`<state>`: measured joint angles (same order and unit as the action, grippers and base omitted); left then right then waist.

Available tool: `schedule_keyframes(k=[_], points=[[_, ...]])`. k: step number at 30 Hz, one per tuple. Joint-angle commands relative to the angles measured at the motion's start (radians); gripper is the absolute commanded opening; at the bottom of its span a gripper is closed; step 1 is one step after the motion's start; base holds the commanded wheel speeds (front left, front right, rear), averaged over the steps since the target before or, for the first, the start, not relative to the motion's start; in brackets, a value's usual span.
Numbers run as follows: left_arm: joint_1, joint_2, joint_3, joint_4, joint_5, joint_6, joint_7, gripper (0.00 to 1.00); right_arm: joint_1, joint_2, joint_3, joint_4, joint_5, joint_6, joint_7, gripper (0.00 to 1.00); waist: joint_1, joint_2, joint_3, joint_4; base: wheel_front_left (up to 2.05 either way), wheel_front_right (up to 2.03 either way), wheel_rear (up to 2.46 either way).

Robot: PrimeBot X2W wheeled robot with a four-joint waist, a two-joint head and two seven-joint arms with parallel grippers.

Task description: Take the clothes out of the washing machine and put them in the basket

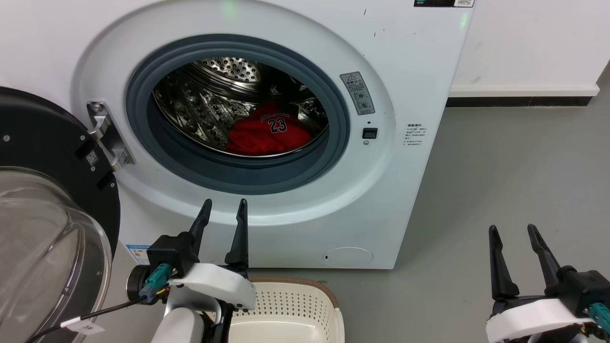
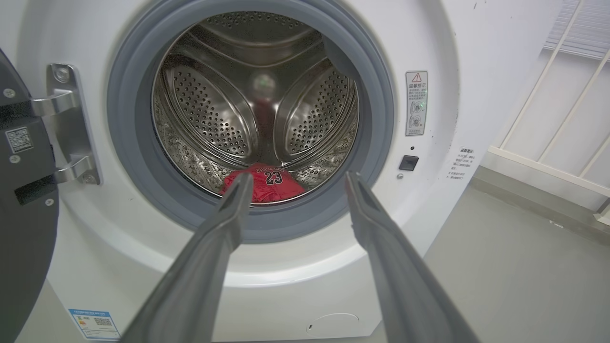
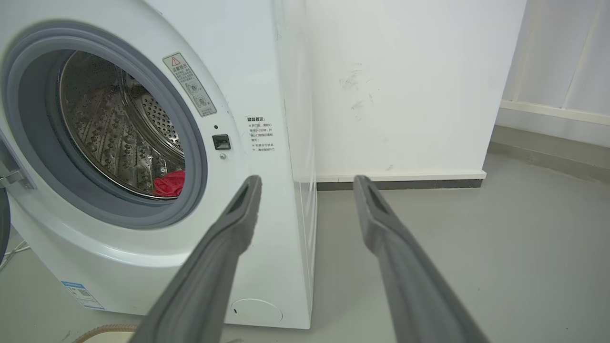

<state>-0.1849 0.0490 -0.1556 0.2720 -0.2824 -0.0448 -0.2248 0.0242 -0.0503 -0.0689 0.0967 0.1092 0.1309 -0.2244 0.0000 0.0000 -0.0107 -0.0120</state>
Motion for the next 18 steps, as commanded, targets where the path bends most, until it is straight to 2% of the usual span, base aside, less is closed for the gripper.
schedule_keyframes(k=[1,18], points=[[-0.015,0.002,-0.005,0.001,0.023,0.002,-0.009,1.0,0.005,0.0,-0.002,-0.006,-0.024,0.0,-0.009,1.0,0.0,0.0,-0.001,0.0,0.0,0.0,0.0],[-0.015,0.002,-0.016,0.016,0.137,0.023,-0.037,1.0,0.016,0.0,-0.011,-0.011,-0.137,0.0,-0.034,1.0,0.0,0.0,-0.001,0.003,0.0,0.0,0.0]])
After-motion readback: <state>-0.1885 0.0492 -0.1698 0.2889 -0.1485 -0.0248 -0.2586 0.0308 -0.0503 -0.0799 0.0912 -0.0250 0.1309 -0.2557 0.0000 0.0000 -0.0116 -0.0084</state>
